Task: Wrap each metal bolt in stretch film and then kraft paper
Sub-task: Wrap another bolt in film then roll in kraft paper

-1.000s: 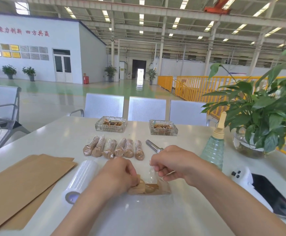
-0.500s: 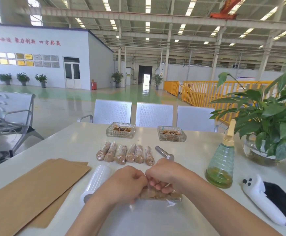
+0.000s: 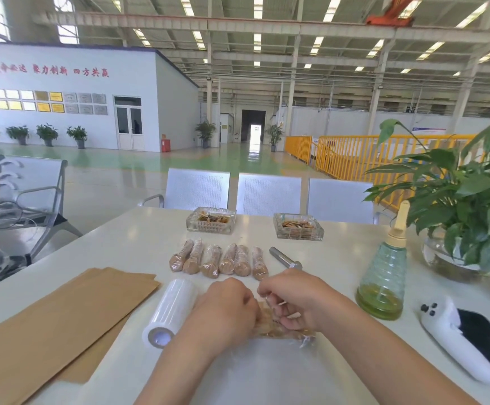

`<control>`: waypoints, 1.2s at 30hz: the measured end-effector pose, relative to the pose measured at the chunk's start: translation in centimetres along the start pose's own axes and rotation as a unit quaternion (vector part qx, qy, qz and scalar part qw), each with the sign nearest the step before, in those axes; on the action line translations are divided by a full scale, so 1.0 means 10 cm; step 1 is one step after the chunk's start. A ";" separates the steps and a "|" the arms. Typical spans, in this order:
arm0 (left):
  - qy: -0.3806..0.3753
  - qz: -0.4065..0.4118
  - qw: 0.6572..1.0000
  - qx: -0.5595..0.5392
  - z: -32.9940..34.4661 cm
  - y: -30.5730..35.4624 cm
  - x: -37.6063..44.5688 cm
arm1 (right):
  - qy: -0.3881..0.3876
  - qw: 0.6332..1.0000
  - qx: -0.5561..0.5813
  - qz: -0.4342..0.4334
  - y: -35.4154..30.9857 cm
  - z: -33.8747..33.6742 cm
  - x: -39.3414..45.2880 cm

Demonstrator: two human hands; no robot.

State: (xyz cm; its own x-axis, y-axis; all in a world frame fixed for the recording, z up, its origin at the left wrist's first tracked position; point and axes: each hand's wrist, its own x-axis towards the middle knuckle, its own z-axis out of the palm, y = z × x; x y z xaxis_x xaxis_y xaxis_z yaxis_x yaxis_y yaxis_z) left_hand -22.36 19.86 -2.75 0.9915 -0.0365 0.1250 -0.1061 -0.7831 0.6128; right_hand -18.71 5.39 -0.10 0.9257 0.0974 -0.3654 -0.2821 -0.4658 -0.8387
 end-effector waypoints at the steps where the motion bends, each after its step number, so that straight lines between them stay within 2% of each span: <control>1: -0.014 0.002 1.000 -0.017 0.01 -0.01 0.01 | -0.003 1.000 0.011 0.003 0.00 -0.01 -0.01; 4: -0.049 0.006 0.997 -0.065 0.05 -0.02 0.00 | -0.010 1.000 0.027 0.003 0.01 0.00 -0.02; 10: -0.058 0.004 0.995 -0.079 -0.06 -0.01 0.00 | 0.015 0.999 0.018 -0.023 0.02 0.07 0.00; 16: -0.009 -0.028 0.997 -0.071 0.02 0.07 -0.01 | 0.035 0.999 0.013 -0.028 0.02 0.10 -0.03; 22: -0.020 -0.038 0.997 -0.063 -0.04 0.05 -0.03 | 0.048 0.998 0.001 -0.048 0.03 0.12 -0.04; 25: 0.012 -0.055 0.997 -0.056 -0.01 0.03 -0.05 | 0.047 0.996 0.005 -0.069 0.05 0.11 -0.07; 28: 0.048 -0.074 0.995 -0.044 0.04 0.03 -0.07 | 0.040 0.994 -0.019 -0.100 0.14 0.10 -0.14; 31: 0.068 -0.079 0.994 -0.039 0.10 0.02 -0.08 | 0.083 0.985 -0.034 -0.150 0.25 0.11 -0.18; 34: 0.075 -0.089 0.992 -0.047 0.12 0.00 -0.09 | 0.144 0.959 -0.067 -0.235 0.34 0.10 -0.20; 36: 0.076 -0.091 0.992 -0.045 0.13 -0.01 -0.08 | 0.157 0.938 -0.127 -0.283 0.38 0.08 -0.22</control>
State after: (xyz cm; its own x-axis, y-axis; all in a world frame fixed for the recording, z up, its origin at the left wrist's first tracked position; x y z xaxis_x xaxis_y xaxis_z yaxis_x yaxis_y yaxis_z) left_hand -23.09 19.15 -3.87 0.9725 0.2006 0.1185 0.0607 -0.7091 0.7025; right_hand -21.98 4.11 -2.84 0.9488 0.1461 0.2799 0.3087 -0.6155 -0.7251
